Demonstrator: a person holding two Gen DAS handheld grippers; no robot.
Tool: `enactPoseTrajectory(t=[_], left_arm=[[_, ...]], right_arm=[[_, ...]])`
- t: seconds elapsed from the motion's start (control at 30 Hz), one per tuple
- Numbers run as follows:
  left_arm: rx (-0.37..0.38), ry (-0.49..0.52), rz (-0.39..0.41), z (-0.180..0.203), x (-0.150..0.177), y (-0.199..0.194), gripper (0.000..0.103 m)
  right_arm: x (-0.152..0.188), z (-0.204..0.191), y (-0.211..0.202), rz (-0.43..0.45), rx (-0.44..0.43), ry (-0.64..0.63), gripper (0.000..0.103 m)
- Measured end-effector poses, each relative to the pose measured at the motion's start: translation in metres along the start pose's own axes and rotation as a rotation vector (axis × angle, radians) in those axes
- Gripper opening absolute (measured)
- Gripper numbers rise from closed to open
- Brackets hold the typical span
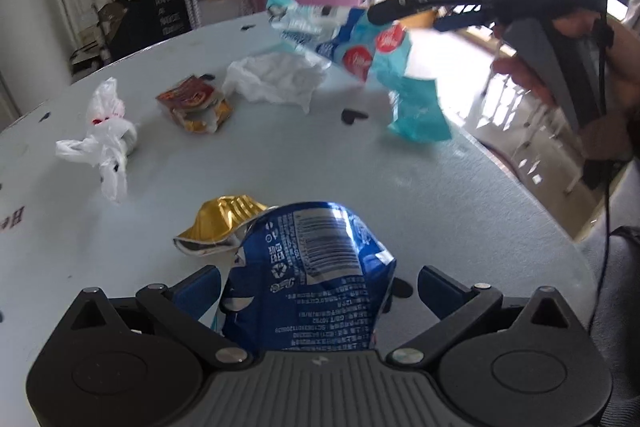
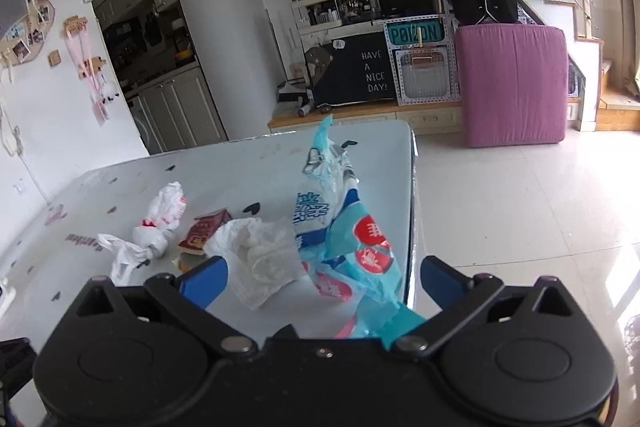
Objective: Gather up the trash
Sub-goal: 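Grasp the blue soda can with the left tool while the right tool grasps the snack bag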
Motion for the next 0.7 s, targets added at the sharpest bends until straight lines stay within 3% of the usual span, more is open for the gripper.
enactPoseTrajectory(t=[0.13,0.2,0.3,0.43,0.6,0.7], left_arm=[[-0.060,-0.021,-0.030,-0.001,0.003,0.003,0.103],[-0.051,-0.059,-0.027,-0.007,0.004,0.003,0.101],[-0.030,-0.125,-0.022,-0.014,0.007,0.003,0.090],[-0.046,-0.125,0.000,-0.011,0.010,0.002,0.088],[-0.046,-0.157,0.030,-0.009,0.014,0.000,0.086],[-0.044,-0.181,0.048,-0.009,0.015,-0.003,0.086]], right_arm=[[-0.004,-0.001,0.018,-0.024,-0.005,-0.041,0.103],[-0.004,-0.001,0.029,-0.040,0.001,-0.063,0.103],[-0.007,-0.001,0.038,-0.023,-0.003,-0.059,0.103],[-0.012,0.003,0.058,-0.021,-0.001,-0.025,0.103],[-0.006,-0.004,0.072,-0.009,0.018,-0.073,0.102],[-0.005,-0.004,0.075,-0.024,0.044,-0.076,0.078]])
Point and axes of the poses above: each gripper's, at about its wrist camera, not at the fingertips, and y roughly the way its jaws point, z to its right, x to its underside, the point moved 2 cm from there along y, roughly the way its jaws point, and after that the axes turned 2 degrees about x, right-handed, at the moved point
